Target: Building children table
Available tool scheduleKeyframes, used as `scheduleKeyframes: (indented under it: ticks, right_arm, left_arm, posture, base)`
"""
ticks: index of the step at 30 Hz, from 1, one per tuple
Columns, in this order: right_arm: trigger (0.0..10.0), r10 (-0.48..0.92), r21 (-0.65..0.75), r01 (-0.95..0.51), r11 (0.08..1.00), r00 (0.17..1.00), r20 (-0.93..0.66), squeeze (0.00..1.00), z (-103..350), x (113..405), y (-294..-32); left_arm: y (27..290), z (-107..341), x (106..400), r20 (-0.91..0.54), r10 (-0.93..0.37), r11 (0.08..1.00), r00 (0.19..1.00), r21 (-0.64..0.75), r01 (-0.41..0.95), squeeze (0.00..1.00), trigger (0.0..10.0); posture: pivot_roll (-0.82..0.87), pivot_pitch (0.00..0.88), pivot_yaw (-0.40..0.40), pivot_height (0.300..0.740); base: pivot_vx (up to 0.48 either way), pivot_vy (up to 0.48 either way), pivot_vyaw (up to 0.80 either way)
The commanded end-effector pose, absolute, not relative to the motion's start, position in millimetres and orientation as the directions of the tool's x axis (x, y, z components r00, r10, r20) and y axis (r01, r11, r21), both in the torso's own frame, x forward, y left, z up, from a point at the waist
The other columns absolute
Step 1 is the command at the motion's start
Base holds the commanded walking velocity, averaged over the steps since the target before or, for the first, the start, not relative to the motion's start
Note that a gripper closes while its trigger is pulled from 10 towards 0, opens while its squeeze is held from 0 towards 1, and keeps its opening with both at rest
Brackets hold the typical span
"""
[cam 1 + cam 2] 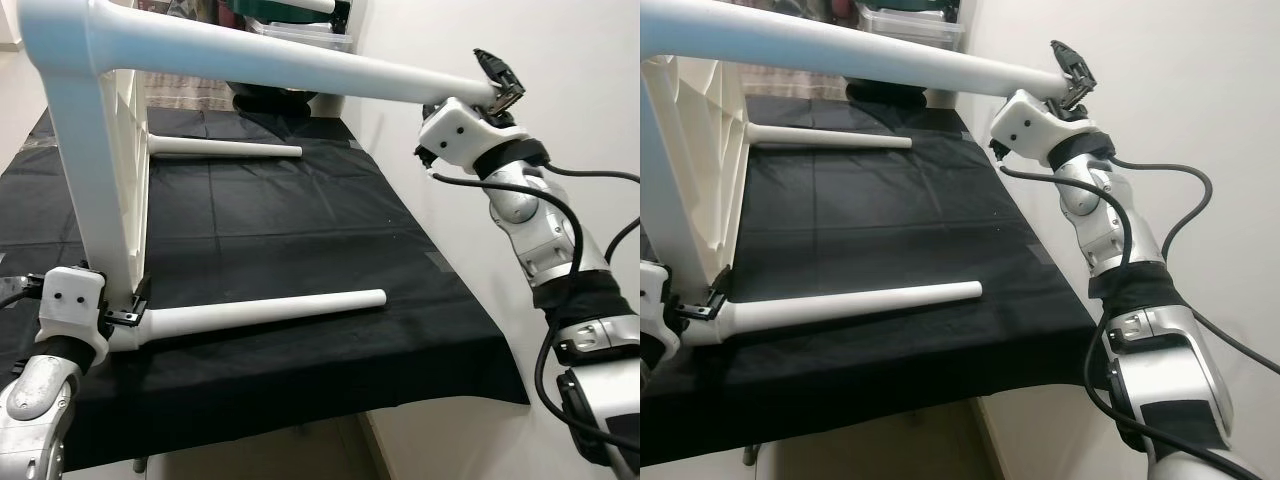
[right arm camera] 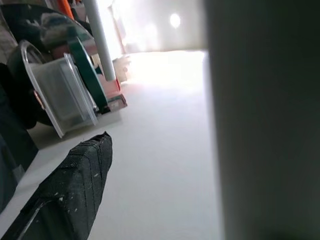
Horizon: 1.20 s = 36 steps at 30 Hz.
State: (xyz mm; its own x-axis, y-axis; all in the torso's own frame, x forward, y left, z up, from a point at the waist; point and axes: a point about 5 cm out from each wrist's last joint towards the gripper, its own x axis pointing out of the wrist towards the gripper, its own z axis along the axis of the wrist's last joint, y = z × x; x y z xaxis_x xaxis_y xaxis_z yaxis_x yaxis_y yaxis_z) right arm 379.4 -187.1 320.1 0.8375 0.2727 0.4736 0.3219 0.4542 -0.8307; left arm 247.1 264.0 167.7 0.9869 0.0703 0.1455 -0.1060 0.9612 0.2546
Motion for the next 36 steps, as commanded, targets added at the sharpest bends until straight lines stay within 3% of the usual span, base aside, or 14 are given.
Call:
scheduleKeyframes:
  ticks: [1,2,11,15,24,26,29,34,36]
  right_arm:
    - [6.6,0.281,-0.836,0.322,0.445,0.836,0.472,0.00,317.2,377.6,-188.9]
    - [0.0,0.295,-0.838,0.303,0.455,0.836,0.462,0.00,315.4,377.4,-187.0]
    - [0.0,0.308,-0.834,0.250,0.492,0.846,0.436,0.00,306.9,375.5,-184.6]
    - [0.0,0.259,-0.775,0.156,0.613,0.887,0.383,0.00,293.0,378.4,-187.3]
    - [0.0,0.231,-0.703,0.078,0.707,0.914,0.333,0.00,278.4,380.0,-182.1]
    - [0.0,0.224,-0.664,0.035,0.747,0.927,0.301,0.00,272.4,381.4,-179.8]
    - [0.0,0.192,-0.500,-0.075,0.863,0.964,0.186,0.00,251.6,386.7,-173.5]
    - [0.0,0.181,-0.438,-0.102,0.893,0.973,0.144,0.00,243.8,388.6,-170.5]
    - [0.0,0.174,-0.396,-0.117,0.911,0.979,0.111,0.00,236.7,389.3,-167.3]
  left_arm:
    - [266.9,166.1,246.6,0.136,0.079,0.960,0.988,0.257,-0.112,0.00,10.0]
    - [265.0,165.1,246.9,0.135,0.077,0.961,0.988,0.254,-0.110,0.00,10.0]
    - [258.6,161.6,248.5,0.129,0.068,0.966,0.989,0.239,-0.097,0.00,10.0]
    - [262.9,164.8,251.3,0.136,0.077,0.962,0.988,0.250,-0.109,0.00,10.0]
    - [280.6,182.1,251.7,0.164,0.093,0.931,0.982,0.336,-0.144,0.00,10.0]
    - [288.1,192.6,252.8,0.181,0.095,0.918,0.979,0.364,-0.157,0.00,10.0]
    - [314.0,244.1,259.3,0.267,0.074,0.855,0.961,0.479,-0.199,0.00,10.0]
    - [327.2,278.2,265.1,0.309,0.043,0.797,0.950,0.563,-0.219,0.00,10.0]
    - [336.0,325.6,274.7,0.364,-0.002,0.727,0.931,0.639,-0.249,0.00,10.0]
  posture:
    - [0.05,0.000,-0.161,0.740]
    - [0.05,0.000,-0.161,0.740]
    - [0.04,0.000,-0.161,0.740]
    - [0.04,0.000,-0.156,0.740]
    - [0.05,0.000,-0.157,0.740]
    - [0.05,0.000,-0.158,0.740]
    - [0.07,0.000,-0.159,0.740]
    - [0.07,0.000,-0.161,0.740]
    - [0.09,0.000,-0.149,0.740]
  base:
    - [0.000,0.000,0.00]
    - [0.000,0.000,0.00]
    - [0.000,0.000,0.00]
    - [0.000,0.000,0.00]
    - [0.000,0.000,0.00]
    - [0.000,0.000,0.00]
    - [0.000,0.000,0.00]
    - [0.000,0.000,0.00]
    - [0.000,0.000,0.00]
